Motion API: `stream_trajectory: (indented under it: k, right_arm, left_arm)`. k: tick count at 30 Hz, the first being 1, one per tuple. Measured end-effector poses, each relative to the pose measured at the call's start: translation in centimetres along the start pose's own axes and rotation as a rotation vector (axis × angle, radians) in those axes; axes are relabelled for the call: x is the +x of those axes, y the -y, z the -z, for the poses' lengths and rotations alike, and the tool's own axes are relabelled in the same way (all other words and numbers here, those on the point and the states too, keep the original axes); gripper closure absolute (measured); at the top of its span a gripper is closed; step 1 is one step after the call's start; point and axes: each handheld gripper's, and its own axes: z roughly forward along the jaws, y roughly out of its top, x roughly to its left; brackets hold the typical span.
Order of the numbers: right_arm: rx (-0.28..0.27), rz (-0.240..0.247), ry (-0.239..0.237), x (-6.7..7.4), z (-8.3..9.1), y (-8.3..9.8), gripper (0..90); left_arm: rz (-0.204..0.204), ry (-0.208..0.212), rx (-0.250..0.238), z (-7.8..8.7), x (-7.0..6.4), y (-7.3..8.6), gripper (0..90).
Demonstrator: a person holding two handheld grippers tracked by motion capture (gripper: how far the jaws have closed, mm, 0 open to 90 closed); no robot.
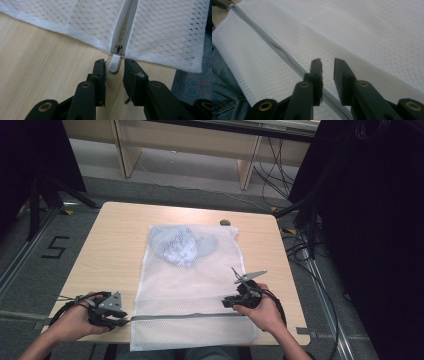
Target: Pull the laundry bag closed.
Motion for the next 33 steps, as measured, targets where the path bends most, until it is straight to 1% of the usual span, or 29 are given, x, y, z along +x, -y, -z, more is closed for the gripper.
stream_trajectory:
  k: [1, 4, 5, 6, 7, 8, 9, 10, 11, 12, 13, 14, 15, 16, 17, 18, 19, 20, 21, 22, 24, 25, 26, 27, 28, 29, 30, 31, 33]
  right_arm:
    - [0.003, 0.013, -0.009, 0.4, -0.3, -0.3, 80.8]
    - [0.012, 0.059, -0.037, 1.9, -1.2, -1.5, 82.0]
    - [0.019, 0.062, -0.05, 2.5, -1.5, -2.0, 82.1]
    - [0.023, 0.08, -0.065, 2.9, -1.8, -2.4, 82.0]
    - [0.023, 0.08, -0.065, 2.9, -1.8, -2.4, 82.0]
    - [0.022, 0.096, -0.072, 3.2, -2.2, -2.8, 82.0]
    - [0.042, 0.103, -0.089, 4.0, -2.7, -3.5, 82.0]
    - [0.042, 0.103, -0.089, 4.0, -2.7, -3.5, 82.0]
    - [0.056, 0.112, -0.107, 4.9, -3.5, -4.1, 82.1]
    - [0.065, 0.112, -0.12, 5.3, -3.9, -4.4, 82.7]
    - [0.068, 0.139, -0.125, 5.7, -4.3, -4.7, 83.7]
    - [0.068, 0.139, -0.125, 5.7, -4.3, -4.7, 83.7]
    - [0.076, 0.174, -0.148, 6.6, -5.2, -5.4, 86.1]
    - [0.093, 0.166, -0.144, 7.1, -5.6, -5.7, 87.3]
    - [0.104, 0.187, -0.147, 7.4, -6.0, -6.0, 88.5]
    - [0.107, 0.196, -0.159, 7.8, -6.4, -6.4, 89.5]
    - [0.119, 0.211, -0.156, 8.1, -6.8, -6.7, 90.0]
    - [0.119, 0.219, -0.171, 8.5, -7.2, -7.0, 90.0]
    - [0.123, 0.217, -0.172, 8.9, -7.6, -7.3, 90.0]
    - [0.127, 0.219, -0.188, 9.2, -8.1, -7.5, 90.0]
    - [0.127, 0.241, -0.202, 9.8, -9.0, -8.0, 90.0]
    - [0.127, 0.247, -0.218, 10.3, -9.6, -8.2, 90.0]
    - [0.127, 0.247, -0.218, 10.3, -9.6, -8.2, 90.0]
    - [0.149, 0.235, -0.222, 11.1, -10.4, -8.5, 90.0]
    - [0.156, 0.234, -0.226, 11.6, -10.8, -8.6, 90.0]
    - [0.169, 0.216, -0.226, 12.0, -11.0, -8.7, 90.0]
    - [0.151, 0.255, -0.238, 12.1, -11.5, -8.9, 90.0]
    - [0.164, 0.232, -0.238, 12.5, -11.7, -9.0, 90.0]
    - [0.165, 0.233, -0.237, 13.0, -12.2, -9.3, 90.0]
  left_arm:
    - [0.003, 0.004, 0.004, -0.2, 0.0, -0.1, 69.3]
    - [-0.003, 0.017, 0.007, -0.3, 0.1, -0.3, 67.9]
    - [-0.001, 0.017, 0.005, -0.4, 0.1, -0.4, 67.9]
    - [-0.002, 0.021, 0.006, -0.4, 0.1, -0.4, 67.9]
    - [-0.002, 0.021, 0.006, -0.4, 0.1, -0.4, 68.1]
    - [-0.016, 0.029, 0.005, -0.4, 0.2, -0.4, 68.1]
    - [-0.001, 0.032, 0.006, -0.5, 0.2, -0.4, 68.0]
    - [-0.001, 0.032, 0.006, -0.5, 0.2, -0.4, 68.1]
    - [0.0, 0.037, 0.007, -0.4, 0.3, -0.5, 68.6]
    - [-0.001, 0.043, 0.008, -0.5, 0.3, -0.5, 69.2]
    - [-0.003, 0.044, 0.006, -0.5, 0.4, -0.5, 69.6]
    - [-0.003, 0.044, 0.006, -0.5, 0.4, -0.5, 70.1]
    - [0.0, 0.048, 0.012, -0.5, 0.4, -0.6, 70.6]
    - [-0.004, 0.05, 0.014, -0.5, 0.5, -0.6, 71.1]
    - [-0.004, 0.05, 0.014, -0.5, 0.5, -0.6, 71.4]
    - [-0.006, 0.054, 0.018, -0.6, 0.5, -0.8, 71.6]
    - [-0.006, 0.054, 0.018, -0.6, 0.5, -0.8, 71.9]
    - [-0.005, 0.057, 0.024, -0.6, 0.5, -1.0, 72.2]
    - [-0.006, 0.06, 0.024, -0.7, 0.5, -1.1, 72.4]
    - [-0.019, 0.056, 0.023, -0.7, 0.6, -1.1, 72.6]
    - [-0.008, 0.063, 0.024, -0.7, 0.6, -1.0, 73.1]
    - [-0.007, 0.06, 0.022, -0.7, 0.6, -1.0, 73.1]
    - [-0.007, 0.06, 0.022, -0.7, 0.6, -1.0, 73.5]
    - [-0.003, 0.06, 0.014, -0.7, 0.6, -0.9, 73.8]
    - [-0.004, 0.06, 0.014, -0.7, 0.6, -0.9, 74.0]
    - [-0.004, 0.06, 0.014, -0.7, 0.6, -0.9, 74.2]
    - [-0.005, 0.061, 0.015, -0.7, 0.6, -1.0, 74.4]
    - [-0.006, 0.061, 0.014, -0.7, 0.5, -1.0, 74.7]
    - [-0.005, 0.062, 0.014, -0.7, 0.5, -0.9, 75.1]
